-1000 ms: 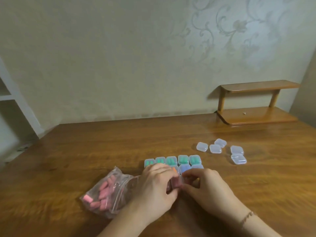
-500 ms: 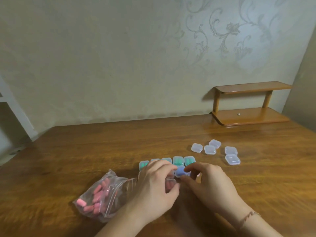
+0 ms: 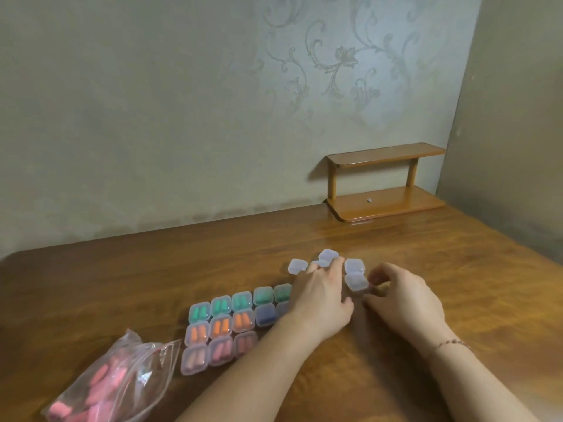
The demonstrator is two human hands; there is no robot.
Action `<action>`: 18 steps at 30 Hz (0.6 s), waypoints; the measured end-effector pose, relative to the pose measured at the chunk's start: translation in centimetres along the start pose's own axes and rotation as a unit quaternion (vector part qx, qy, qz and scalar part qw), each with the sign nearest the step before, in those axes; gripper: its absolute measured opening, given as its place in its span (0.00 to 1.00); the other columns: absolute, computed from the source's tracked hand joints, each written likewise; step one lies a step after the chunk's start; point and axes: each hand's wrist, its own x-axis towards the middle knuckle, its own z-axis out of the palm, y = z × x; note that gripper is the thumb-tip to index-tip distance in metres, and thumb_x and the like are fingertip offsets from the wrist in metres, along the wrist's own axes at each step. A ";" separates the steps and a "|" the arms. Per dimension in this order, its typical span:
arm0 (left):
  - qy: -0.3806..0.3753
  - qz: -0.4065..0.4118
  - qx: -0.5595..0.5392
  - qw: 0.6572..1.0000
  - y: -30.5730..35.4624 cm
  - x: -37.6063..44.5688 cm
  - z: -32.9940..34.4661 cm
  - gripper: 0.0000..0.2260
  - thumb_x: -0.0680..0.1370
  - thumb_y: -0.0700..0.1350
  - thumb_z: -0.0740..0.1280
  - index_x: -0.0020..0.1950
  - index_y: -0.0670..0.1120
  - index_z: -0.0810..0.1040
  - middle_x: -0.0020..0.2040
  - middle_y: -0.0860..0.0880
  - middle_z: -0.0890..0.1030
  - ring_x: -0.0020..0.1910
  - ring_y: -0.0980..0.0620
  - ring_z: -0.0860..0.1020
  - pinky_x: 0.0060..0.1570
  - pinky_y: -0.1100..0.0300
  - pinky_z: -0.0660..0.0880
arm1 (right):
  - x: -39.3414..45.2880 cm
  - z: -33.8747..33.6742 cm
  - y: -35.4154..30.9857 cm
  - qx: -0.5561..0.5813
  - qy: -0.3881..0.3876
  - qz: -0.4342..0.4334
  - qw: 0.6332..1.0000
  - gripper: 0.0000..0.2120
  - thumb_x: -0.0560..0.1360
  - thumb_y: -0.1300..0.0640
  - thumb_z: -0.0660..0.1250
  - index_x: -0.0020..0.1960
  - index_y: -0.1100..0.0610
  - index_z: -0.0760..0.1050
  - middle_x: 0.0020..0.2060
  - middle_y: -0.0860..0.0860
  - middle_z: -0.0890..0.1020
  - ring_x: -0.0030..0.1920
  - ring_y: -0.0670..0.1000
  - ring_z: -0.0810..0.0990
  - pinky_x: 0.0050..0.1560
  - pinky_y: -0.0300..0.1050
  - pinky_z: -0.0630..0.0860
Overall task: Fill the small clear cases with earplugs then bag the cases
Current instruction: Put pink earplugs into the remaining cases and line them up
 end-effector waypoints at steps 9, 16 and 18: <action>0.059 0.020 -0.033 0.998 0.7 1.2 1.5 0.25 0.78 0.41 0.66 0.74 0.54 0.65 0.60 0.49 0.79 0.61 0.48 0.76 0.55 0.51 0.78 | 0.2 0.6 0.4 -0.015 0.005 -0.035 0.999 0.13 0.71 0.39 0.67 0.53 0.41 0.75 0.48 0.38 0.81 0.50 0.45 0.80 0.42 0.43 0.76; 0.048 -0.028 -0.286 0.957 -1.0 -1.8 -1.6 0.23 0.78 0.39 0.68 0.71 0.52 0.71 0.63 0.52 0.79 0.60 0.56 0.78 0.57 0.64 0.78 | -1.2 0.5 -0.9 0.117 0.072 -0.135 0.981 0.18 0.67 0.42 0.75 0.53 0.47 0.78 0.43 0.38 0.78 0.41 0.41 0.77 0.40 0.40 0.79; 0.066 -0.053 -0.398 0.914 -2.0 -3.4 -3.1 0.19 0.78 0.40 0.70 0.67 0.53 0.74 0.60 0.55 0.81 0.57 0.59 0.80 0.53 0.68 0.78 | -2.3 0.5 -2.1 0.180 0.110 -0.198 0.957 0.21 0.65 0.40 0.72 0.53 0.51 0.80 0.43 0.41 0.79 0.39 0.43 0.77 0.37 0.37 0.78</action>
